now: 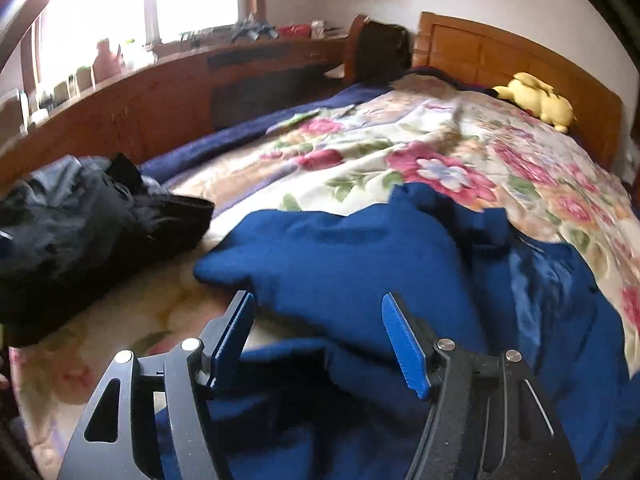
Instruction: Fold large clothes
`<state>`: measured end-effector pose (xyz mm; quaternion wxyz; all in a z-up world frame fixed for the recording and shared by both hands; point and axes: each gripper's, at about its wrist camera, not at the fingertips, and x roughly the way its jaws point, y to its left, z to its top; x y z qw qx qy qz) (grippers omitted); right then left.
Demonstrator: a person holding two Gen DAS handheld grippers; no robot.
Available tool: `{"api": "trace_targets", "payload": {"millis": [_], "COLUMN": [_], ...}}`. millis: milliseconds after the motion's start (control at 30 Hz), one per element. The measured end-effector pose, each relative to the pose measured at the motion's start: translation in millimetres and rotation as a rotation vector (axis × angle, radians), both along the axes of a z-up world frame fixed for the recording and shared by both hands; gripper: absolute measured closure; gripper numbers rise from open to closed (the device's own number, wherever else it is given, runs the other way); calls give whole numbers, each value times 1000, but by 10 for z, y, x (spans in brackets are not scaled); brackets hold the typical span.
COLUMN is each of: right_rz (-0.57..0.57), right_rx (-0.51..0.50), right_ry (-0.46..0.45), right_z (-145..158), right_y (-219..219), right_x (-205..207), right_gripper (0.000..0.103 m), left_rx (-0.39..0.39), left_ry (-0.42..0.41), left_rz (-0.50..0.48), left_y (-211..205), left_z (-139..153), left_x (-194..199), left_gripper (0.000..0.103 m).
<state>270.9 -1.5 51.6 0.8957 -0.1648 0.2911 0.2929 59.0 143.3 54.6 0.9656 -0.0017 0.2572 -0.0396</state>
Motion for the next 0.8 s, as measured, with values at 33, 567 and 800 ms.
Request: {"api": "trace_targets", "payload": {"millis": [33,567,800], "right_rz": [-20,67,18], "right_rx": [-26,-175,-84], "right_ry": [0,63,-33], "right_z": [-70,-621,-397], "right_y": [64,692,620], "right_x": [84,399,367], "right_gripper": [35,53,97], "left_rx": [1,-9,-18], "left_ry": [0,16,16], "left_rz": [0,15,5], "left_y": [16,129,114], "left_z": [-5,-63,-78], "left_x": [1,71,104], "left_gripper": [21,21,21]}}
